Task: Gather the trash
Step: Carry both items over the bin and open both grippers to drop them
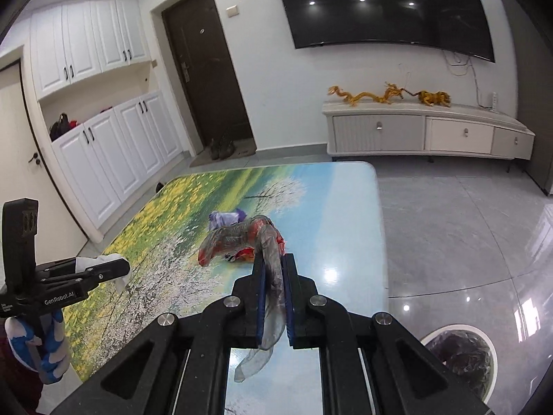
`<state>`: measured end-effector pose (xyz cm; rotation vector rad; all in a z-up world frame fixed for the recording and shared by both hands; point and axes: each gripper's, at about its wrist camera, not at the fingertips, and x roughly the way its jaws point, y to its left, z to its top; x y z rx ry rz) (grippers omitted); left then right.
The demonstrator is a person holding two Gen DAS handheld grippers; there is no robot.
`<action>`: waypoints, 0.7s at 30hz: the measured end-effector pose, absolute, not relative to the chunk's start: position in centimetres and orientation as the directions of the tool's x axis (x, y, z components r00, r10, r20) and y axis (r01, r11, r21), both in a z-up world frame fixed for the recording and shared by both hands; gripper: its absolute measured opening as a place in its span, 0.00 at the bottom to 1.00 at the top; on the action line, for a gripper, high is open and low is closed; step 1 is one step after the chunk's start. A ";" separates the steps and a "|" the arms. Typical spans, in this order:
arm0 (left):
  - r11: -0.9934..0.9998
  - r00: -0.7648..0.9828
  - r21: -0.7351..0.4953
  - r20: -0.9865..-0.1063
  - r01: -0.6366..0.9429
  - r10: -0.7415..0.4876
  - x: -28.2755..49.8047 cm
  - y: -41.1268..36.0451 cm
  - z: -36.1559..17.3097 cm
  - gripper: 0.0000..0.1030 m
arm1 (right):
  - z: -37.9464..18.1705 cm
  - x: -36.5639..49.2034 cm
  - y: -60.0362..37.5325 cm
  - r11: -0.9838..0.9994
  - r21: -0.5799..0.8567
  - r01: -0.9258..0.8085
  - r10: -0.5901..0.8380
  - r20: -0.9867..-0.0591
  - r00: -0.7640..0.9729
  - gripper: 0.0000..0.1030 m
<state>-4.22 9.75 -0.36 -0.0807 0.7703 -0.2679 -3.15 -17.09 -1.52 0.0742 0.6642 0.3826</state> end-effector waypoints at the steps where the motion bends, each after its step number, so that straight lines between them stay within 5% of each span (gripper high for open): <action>1: 0.962 0.686 -0.165 -0.675 0.219 -0.272 -4.2 9.3 -0.1 0.26 | -1.4 -3.4 -17.8 0.930 0.193 -0.312 0.365 -0.581 0.728 0.09; 11: 0.917 0.637 -0.118 -0.685 0.380 -0.352 -3.4 0.3 1.5 0.26 | -1.3 -7.8 -27.5 0.965 0.229 -0.128 0.236 -0.543 0.806 0.09; 21: 0.800 0.506 -0.072 -0.741 0.595 -0.442 -1.8 -13.9 0.1 0.26 | -7.1 -10.1 -36.7 0.949 0.292 0.121 0.097 -0.632 0.769 0.09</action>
